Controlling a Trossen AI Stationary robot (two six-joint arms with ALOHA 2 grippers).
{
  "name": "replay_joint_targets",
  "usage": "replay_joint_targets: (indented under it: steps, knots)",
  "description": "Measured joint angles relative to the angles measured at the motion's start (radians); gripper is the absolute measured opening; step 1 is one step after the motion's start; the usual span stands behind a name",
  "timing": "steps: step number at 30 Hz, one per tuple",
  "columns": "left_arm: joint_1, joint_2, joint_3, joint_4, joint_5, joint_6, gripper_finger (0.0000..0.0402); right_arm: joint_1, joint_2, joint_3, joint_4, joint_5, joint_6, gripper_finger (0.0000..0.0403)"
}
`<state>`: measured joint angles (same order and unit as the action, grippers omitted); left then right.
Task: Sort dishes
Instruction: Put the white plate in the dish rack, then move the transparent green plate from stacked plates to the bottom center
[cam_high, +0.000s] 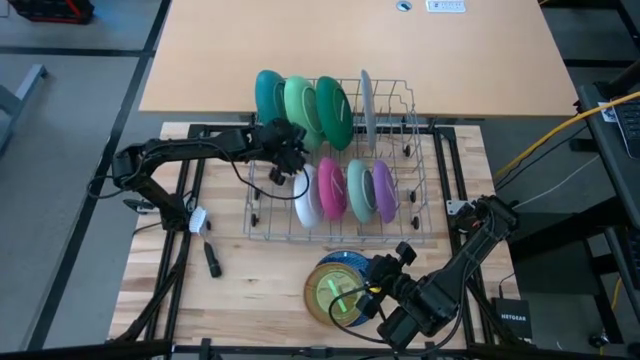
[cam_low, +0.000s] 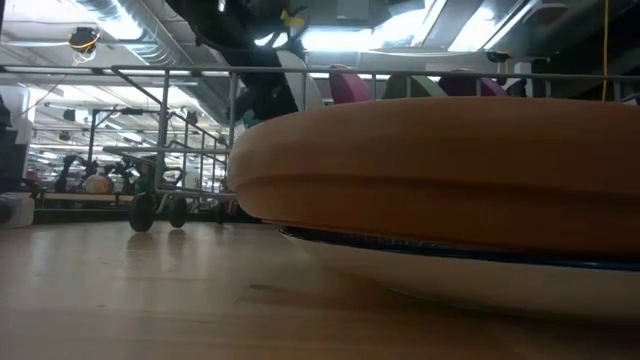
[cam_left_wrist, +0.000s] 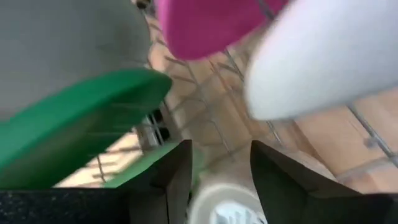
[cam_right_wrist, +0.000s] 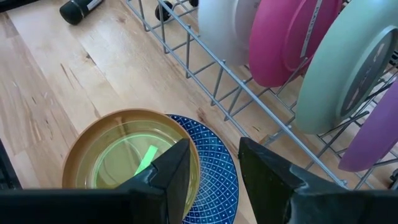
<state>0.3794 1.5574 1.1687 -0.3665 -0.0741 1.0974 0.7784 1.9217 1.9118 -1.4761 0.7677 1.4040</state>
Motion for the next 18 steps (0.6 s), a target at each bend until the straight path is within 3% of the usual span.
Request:
replay_joint_targets:
  steps: [12, 18]
  knots:
    - [0.001, -0.022, -0.001, -0.191, -0.1, -0.131, 0.0148, 0.0, 0.0, 0.0, 0.0, -0.001, -0.035, 0.0144]
    - [-0.001, -0.112, -0.002, -0.243, -0.124, -0.206, 0.0145, 0.0, 0.0, 0.0, -0.002, -0.027, -0.059, 0.0144]
